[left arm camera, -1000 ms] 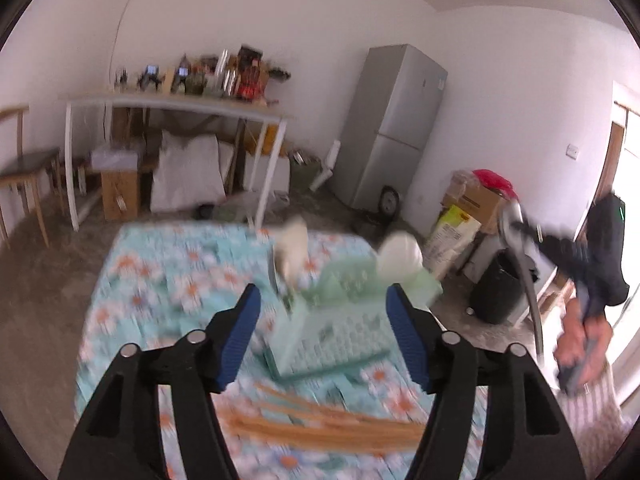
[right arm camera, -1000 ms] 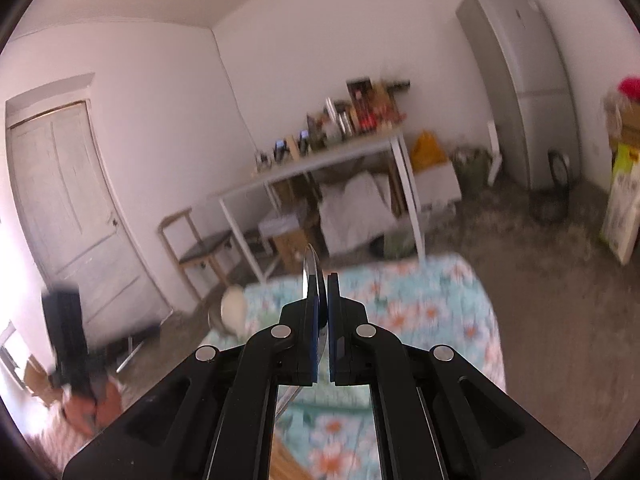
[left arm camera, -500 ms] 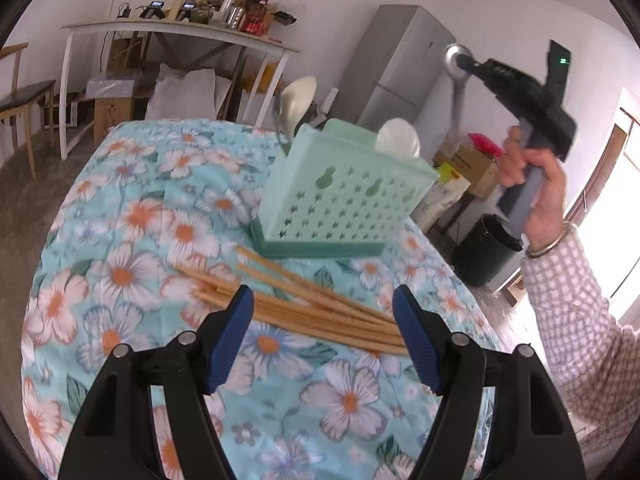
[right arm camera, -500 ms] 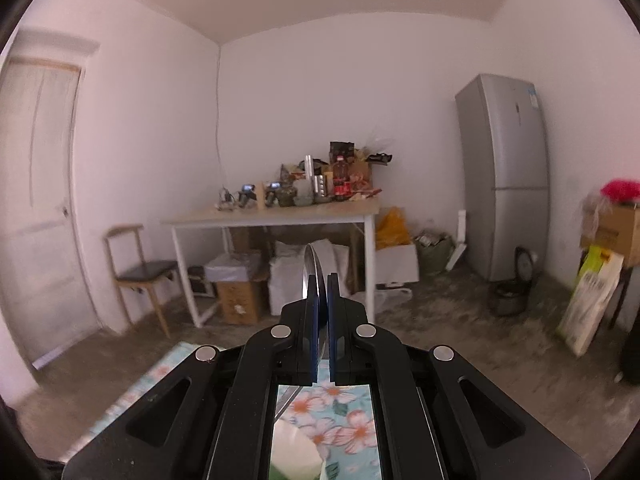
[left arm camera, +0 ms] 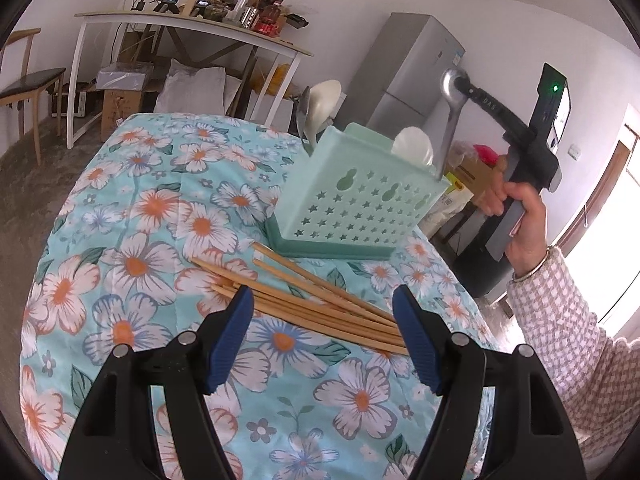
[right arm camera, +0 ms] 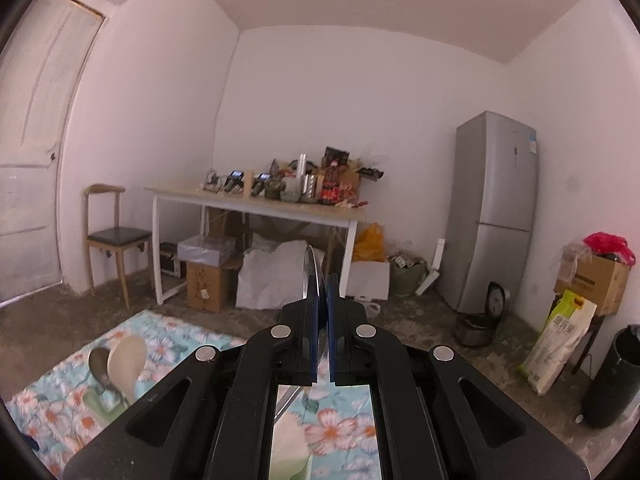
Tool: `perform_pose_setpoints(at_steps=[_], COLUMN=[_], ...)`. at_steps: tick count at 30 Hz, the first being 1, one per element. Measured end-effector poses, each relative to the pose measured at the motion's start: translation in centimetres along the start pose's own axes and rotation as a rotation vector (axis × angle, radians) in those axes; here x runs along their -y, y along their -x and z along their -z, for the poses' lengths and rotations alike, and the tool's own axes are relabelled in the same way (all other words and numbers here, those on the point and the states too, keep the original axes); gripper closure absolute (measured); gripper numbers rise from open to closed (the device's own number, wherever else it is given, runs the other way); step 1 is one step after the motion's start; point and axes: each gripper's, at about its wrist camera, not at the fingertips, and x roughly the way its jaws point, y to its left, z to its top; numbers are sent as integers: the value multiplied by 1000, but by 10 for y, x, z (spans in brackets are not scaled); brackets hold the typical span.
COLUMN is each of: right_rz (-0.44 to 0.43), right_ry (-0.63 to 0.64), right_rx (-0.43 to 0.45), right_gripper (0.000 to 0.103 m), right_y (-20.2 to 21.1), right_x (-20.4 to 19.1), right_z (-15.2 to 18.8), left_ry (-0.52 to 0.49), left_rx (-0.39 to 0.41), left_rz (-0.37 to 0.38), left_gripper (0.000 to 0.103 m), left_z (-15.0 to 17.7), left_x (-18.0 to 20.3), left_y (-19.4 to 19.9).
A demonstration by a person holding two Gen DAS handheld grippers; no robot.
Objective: Organize utensils
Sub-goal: 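Insert the metal spoon into the green basket and open the right tool, then reach the left tool to the wooden chopsticks and close on one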
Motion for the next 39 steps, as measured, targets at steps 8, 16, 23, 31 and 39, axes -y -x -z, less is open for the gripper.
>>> perform_pose_setpoints(at_steps=[8,16,23,31,39], right_rz=[57,27,-44,-97,-207], right_ry=[113,142,15,-179,-451], right_rx=[46,-7,-52,-129,-490], right_gripper=[101,101,56,46,44], right_y=[-10,-9,28,91,107], right_x=[-14,-20,8,42,42], right_z=[8,28,26,30,105], left_ry=[13,26,28,44,169], left_rx=[3,5,2,-14,-91], left_rz=[-17,-24,-17,-22,8], left_gripper=[33,33,33,33,34], left_z=[1,0,1,4,16], left_x=[-5,-8,-6,-2,-8], left_y=[3,2,1,-1,-18])
